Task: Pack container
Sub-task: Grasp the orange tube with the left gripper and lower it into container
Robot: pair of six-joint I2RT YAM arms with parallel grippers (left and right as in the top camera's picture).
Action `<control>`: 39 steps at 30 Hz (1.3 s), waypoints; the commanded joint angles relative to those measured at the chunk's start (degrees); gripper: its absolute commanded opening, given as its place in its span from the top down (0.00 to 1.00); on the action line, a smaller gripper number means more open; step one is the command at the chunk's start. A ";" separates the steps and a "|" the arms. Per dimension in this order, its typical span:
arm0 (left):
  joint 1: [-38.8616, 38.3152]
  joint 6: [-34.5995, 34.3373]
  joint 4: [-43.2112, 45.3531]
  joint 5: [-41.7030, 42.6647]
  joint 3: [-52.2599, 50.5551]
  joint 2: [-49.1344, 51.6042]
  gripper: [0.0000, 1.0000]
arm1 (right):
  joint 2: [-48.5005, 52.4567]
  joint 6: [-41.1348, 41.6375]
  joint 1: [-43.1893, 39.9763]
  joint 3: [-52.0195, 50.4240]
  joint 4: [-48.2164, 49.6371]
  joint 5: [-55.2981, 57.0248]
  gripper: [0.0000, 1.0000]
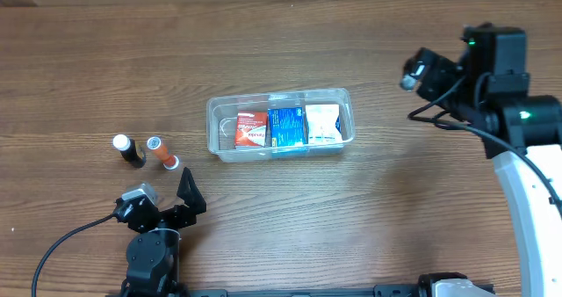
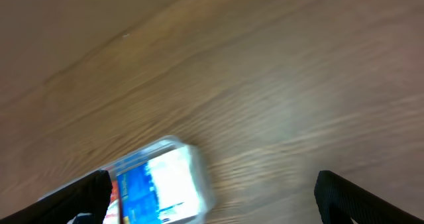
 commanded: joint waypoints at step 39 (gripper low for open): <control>17.18 13.64 -49.51 18.18 75.60 99.62 0.50 | -0.20 -0.17 -0.33 0.24 -0.50 -1.09 0.00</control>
